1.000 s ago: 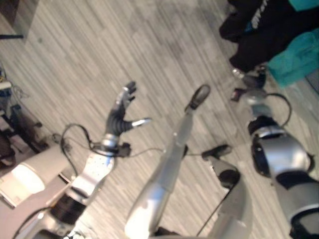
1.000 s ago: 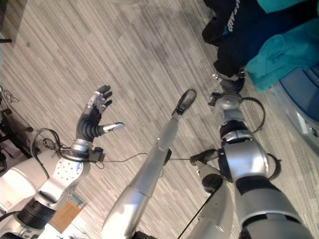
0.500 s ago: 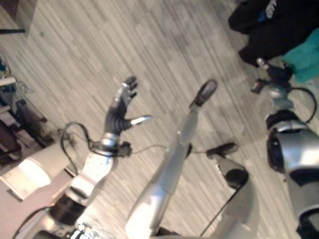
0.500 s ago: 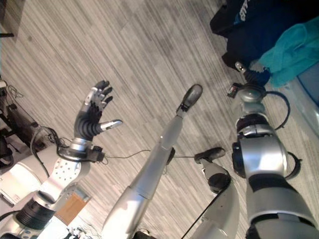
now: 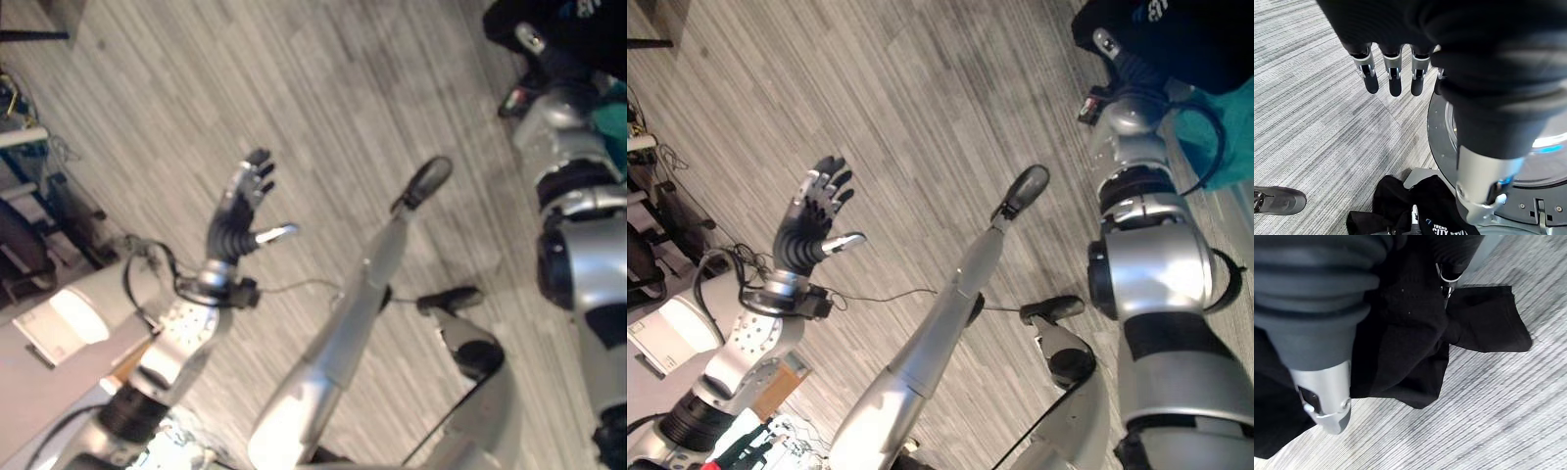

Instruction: Grab the laundry basket,head to the washer,open it,put in the laundry and shut it.

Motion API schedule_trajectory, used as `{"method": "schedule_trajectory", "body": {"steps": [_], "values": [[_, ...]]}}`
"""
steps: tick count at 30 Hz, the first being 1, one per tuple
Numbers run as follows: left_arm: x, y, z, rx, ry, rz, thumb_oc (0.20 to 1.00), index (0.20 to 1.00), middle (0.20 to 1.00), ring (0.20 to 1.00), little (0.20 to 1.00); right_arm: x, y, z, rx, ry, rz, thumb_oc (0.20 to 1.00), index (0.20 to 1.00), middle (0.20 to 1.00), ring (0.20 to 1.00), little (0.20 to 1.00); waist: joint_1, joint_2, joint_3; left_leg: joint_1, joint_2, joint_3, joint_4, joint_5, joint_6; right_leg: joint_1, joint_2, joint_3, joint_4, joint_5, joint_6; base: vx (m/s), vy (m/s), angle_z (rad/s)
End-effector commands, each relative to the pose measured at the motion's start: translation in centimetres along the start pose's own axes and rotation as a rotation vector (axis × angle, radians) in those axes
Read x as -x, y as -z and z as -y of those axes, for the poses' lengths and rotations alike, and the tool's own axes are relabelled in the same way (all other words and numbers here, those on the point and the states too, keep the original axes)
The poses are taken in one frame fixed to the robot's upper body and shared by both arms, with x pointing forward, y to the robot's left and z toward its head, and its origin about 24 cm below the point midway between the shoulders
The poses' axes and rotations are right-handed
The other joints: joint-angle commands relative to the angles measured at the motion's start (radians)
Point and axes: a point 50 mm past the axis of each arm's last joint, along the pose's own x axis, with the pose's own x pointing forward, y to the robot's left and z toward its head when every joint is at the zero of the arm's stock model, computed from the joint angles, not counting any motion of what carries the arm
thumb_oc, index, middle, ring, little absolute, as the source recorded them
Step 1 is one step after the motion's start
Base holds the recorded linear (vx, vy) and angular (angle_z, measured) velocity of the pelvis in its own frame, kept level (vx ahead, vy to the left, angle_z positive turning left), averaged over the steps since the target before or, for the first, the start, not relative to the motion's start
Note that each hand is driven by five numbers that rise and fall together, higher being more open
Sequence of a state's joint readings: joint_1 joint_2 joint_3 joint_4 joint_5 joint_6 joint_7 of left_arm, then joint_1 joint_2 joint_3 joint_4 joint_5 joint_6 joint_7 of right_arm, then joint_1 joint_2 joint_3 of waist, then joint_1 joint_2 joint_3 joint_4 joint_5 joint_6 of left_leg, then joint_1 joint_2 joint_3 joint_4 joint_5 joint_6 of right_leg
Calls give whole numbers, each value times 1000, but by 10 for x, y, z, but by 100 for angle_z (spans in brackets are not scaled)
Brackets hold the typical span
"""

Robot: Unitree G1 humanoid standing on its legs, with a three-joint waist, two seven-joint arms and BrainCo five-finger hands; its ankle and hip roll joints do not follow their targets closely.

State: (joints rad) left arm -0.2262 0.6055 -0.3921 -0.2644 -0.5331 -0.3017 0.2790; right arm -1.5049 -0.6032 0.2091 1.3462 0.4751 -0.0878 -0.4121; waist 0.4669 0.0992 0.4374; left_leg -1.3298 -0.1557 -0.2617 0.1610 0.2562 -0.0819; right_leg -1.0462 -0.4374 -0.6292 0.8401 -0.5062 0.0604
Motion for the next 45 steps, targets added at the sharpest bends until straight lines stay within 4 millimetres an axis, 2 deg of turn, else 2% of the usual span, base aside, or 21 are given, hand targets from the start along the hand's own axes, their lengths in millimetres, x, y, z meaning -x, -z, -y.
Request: {"method": "schedule_trajectory", "body": {"steps": [1,5,6,7,12,18,24,28,33,37,42,45], "values": [[5,1,3,61,-15,22,1000,1000,1000,1000,1000,-5,-9,19,25,49,92,1000,1000,1000,1000,1000,22,46,-46,-79,3,162,174,-226,50,-18,5,16,-28,76,79,0,0,0],[7,3,1,73,-27,0,1000,1000,1000,1000,1000,-9,-16,33,-28,88,85,1000,1000,1000,1000,1000,19,34,-52,-83,0,159,192,-232,48,-20,1,18,-14,68,72,0,0,0],[7,3,1,73,-27,0,1000,1000,1000,1000,1000,-9,-16,33,-29,88,85,624,624,624,624,624,19,34,-52,-83,0,159,193,-233,48,-20,0,19,-13,67,71,0,0,0],[8,3,-1,72,-31,-2,1000,1000,1000,1000,1000,-10,-16,36,-42,92,78,200,200,200,200,200,17,30,-54,-83,1,160,195,-233,47,-21,1,21,-11,64,68,15,0,3],[10,4,-4,81,-53,-10,1000,1000,1000,1000,1000,-13,-19,48,-85,124,74,200,200,200,200,200,2,19,-56,-81,7,162,211,-238,44,-28,-4,34,4,66,62,6,2,2],[10,5,-4,84,-64,-14,1000,1000,1000,1000,1000,-12,-16,48,-139,136,70,200,200,200,200,200,-17,8,-58,-62,15,172,209,-236,46,-9,-5,43,-6,78,63,-7,-2,-1],[10,6,-7,77,-79,-15,1000,1000,1000,1000,1000,-11,-20,49,-208,159,101,200,200,200,200,200,-28,6,-59,-17,25,170,170,-222,43,28,9,42,-41,87,64,-10,-8,-1],[12,8,-8,79,-90,-22,1000,1000,1000,1000,1000,-8,-21,45,-249,166,127,200,200,200,200,200,-39,-7,-64,30,38,172,132,-208,37,75,25,37,-88,105,70,-34,-19,-4],[10,7,-6,79,-79,-21,1000,1000,1000,1000,1000,-7,-28,52,-328,220,173,200,200,200,200,200,-50,-11,-66,113,60,163,62,-178,21,154,51,23,-168,129,78,-29,-26,-6],[12,10,-7,78,-76,-36,1000,1000,1000,1000,1000,-2,-42,57,-334,276,262,200,200,200,200,200,-60,-21,-80,190,70,159,14,-160,16,217,70,10,-222,150,87,-16,-21,-8],[16,12,-11,64,-91,-61,1000,1000,1000,1000,1000,-3,-51,74,-305,401,283,200,200,200,200,200,-71,-32,-104,253,71,154,-24,-148,14,283,89,-1,-283,169,92,4,-15,-8],[22,14,-16,49,-109,-88,1000,1000,1000,1000,1000,-7,-52,95,-243,486,262,200,200,200,200,200,-77,-38,-123,288,75,158,-41,-146,10,330,97,-4,-329,186,93,14,7,-6]]}}
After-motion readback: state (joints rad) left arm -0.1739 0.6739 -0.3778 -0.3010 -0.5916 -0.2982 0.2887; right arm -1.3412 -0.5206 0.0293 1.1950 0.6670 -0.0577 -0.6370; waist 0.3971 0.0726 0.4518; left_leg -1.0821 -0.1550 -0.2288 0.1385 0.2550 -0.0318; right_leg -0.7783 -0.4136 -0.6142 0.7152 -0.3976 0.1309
